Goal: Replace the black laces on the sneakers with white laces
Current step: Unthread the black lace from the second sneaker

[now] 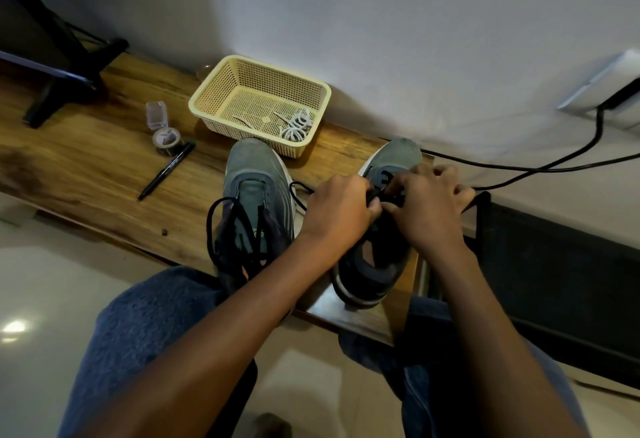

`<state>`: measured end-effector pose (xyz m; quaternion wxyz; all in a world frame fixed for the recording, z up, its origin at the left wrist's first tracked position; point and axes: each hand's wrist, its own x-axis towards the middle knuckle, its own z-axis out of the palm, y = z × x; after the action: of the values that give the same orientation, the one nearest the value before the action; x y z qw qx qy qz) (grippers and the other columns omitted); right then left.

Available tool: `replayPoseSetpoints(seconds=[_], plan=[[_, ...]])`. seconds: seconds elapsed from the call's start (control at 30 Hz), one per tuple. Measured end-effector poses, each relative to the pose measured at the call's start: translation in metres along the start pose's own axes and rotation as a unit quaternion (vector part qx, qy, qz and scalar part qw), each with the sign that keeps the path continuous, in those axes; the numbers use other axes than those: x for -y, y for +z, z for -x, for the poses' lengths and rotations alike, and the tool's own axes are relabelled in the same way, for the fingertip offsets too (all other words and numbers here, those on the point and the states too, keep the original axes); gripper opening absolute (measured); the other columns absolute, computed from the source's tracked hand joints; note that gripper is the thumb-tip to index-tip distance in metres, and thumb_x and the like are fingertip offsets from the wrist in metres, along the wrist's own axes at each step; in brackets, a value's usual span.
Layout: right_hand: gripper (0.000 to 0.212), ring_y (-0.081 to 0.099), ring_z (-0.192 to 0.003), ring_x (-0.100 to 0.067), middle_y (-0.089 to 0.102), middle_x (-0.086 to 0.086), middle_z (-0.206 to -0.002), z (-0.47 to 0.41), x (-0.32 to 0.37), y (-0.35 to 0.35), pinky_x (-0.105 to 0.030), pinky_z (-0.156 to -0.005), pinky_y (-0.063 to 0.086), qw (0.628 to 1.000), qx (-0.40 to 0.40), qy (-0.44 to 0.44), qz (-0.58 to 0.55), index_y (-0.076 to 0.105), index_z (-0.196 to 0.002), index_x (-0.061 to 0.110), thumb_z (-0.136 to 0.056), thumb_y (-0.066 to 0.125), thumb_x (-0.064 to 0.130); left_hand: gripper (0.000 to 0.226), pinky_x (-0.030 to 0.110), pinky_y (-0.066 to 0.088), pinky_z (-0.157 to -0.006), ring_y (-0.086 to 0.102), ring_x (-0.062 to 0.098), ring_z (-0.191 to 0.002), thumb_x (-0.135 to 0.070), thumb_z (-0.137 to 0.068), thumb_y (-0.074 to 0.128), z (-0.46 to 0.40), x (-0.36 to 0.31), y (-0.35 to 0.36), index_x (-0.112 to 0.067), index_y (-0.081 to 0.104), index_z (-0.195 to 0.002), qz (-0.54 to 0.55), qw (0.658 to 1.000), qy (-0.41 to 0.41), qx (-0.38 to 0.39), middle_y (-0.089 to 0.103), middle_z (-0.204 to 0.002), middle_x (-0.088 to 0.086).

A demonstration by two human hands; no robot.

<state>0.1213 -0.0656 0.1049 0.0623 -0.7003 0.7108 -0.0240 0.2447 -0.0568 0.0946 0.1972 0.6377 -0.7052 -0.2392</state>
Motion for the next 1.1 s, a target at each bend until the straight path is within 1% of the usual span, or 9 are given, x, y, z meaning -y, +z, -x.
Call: replayPoseSetpoints(seconds=[0.13, 0.23, 0.3, 0.4, 0.53, 0.7, 0.87, 0.97, 1.1], plan=[[0.015, 0.031, -0.123, -0.03, 0.057, -0.002, -0.124, -0.001, -0.001, 0.0, -0.049, -0.097, 0.029, 0.999, -0.049, 0.0, -0.016, 0.07, -0.099, 0.023, -0.088, 0.064, 0.032, 0.031, 0.035, 0.053, -0.072, 0.064, 0.025, -0.091, -0.034, -0.092, 0.057, 0.0, 0.0, -0.001, -0.016, 0.067, -0.116, 0.002, 1.0, -0.003, -0.001, 0.069, -0.099, 0.008], [0.006, 0.033, -0.123, -0.027, 0.057, 0.003, -0.122, 0.002, -0.005, -0.008, -0.046, -0.097, 0.023, 0.982, -0.156, 0.064, -0.087, 0.068, -0.091, 0.024, -0.087, 0.067, 0.028, 0.031, 0.039, 0.054, -0.075, 0.064, 0.025, -0.091, -0.034, -0.093, 0.056, 0.001, -0.001, -0.002, -0.016, 0.067, -0.116, 0.01, 1.0, -0.003, 0.004, 0.069, -0.099, 0.008], [0.005, 0.033, -0.124, -0.026, 0.055, 0.003, -0.123, 0.003, -0.009, -0.012, -0.046, -0.097, 0.022, 0.97, -0.178, 0.099, -0.135, 0.066, -0.089, 0.025, -0.086, 0.068, 0.028, 0.031, 0.038, 0.054, -0.075, 0.064, 0.025, -0.091, -0.034, -0.093, 0.056, 0.001, -0.001, -0.002, -0.017, 0.068, -0.115, 0.01, 1.0, -0.005, 0.004, 0.069, -0.1, 0.007], [0.014, 0.029, -0.126, -0.028, 0.049, 0.0, -0.13, 0.003, -0.012, -0.012, -0.044, -0.098, 0.021, 0.983, -0.101, 0.088, -0.128, 0.065, -0.098, 0.027, -0.086, 0.068, 0.032, 0.029, 0.036, 0.053, -0.071, 0.064, 0.025, -0.089, -0.033, -0.093, 0.056, 0.0, 0.0, -0.003, -0.017, 0.068, -0.114, 0.007, 1.0, -0.007, 0.005, 0.069, -0.097, 0.007], [0.032, 0.025, -0.128, -0.031, 0.042, -0.002, -0.137, 0.003, -0.005, -0.002, -0.049, -0.1, 0.025, 0.999, 0.014, 0.007, -0.038, 0.062, -0.115, 0.029, -0.084, 0.067, 0.039, 0.029, 0.032, 0.049, -0.065, 0.064, 0.024, -0.086, -0.033, -0.093, 0.056, -0.001, 0.0, -0.002, -0.018, 0.068, -0.114, 0.006, 1.0, -0.005, 0.011, 0.069, -0.094, 0.007], [0.018, 0.029, -0.125, -0.031, 0.053, -0.002, -0.128, 0.001, 0.001, 0.001, -0.049, -0.097, 0.028, 0.999, -0.043, -0.004, -0.025, 0.069, -0.104, 0.023, -0.091, 0.06, 0.031, 0.027, 0.034, 0.051, -0.067, 0.063, 0.025, -0.085, -0.034, -0.092, 0.056, -0.001, 0.0, -0.001, -0.017, 0.07, -0.109, 0.005, 1.0, -0.008, 0.003, 0.069, -0.093, 0.007], [0.008, 0.033, -0.122, -0.028, 0.052, 0.001, -0.124, 0.003, -0.004, -0.011, -0.045, -0.095, 0.022, 0.968, -0.193, 0.097, -0.13, 0.066, -0.096, 0.021, -0.089, 0.063, 0.022, 0.03, 0.033, 0.051, -0.07, 0.064, 0.025, -0.089, -0.032, -0.092, 0.057, -0.001, 0.001, -0.003, -0.017, 0.069, -0.115, 0.019, 1.0, -0.006, 0.001, 0.07, -0.098, 0.008], [0.012, 0.03, -0.125, -0.03, 0.048, -0.002, -0.128, 0.003, -0.008, -0.013, -0.045, -0.097, 0.022, 0.972, -0.15, 0.112, -0.143, 0.063, -0.101, 0.023, -0.089, 0.063, 0.025, 0.03, 0.034, 0.051, -0.071, 0.064, 0.025, -0.09, -0.032, -0.092, 0.057, -0.002, 0.001, -0.003, -0.017, 0.068, -0.115, 0.02, 1.0, -0.009, 0.003, 0.07, -0.098, 0.008], [0.029, 0.025, -0.129, -0.031, 0.042, -0.001, -0.136, 0.003, -0.005, -0.006, -0.047, -0.099, 0.024, 0.997, -0.033, 0.033, -0.069, 0.062, -0.111, 0.03, -0.084, 0.068, 0.037, 0.029, 0.033, 0.05, -0.067, 0.064, 0.025, -0.087, -0.033, -0.093, 0.057, -0.001, 0.001, -0.003, -0.017, 0.069, -0.113, 0.013, 1.0, -0.004, 0.012, 0.07, -0.094, 0.008]])
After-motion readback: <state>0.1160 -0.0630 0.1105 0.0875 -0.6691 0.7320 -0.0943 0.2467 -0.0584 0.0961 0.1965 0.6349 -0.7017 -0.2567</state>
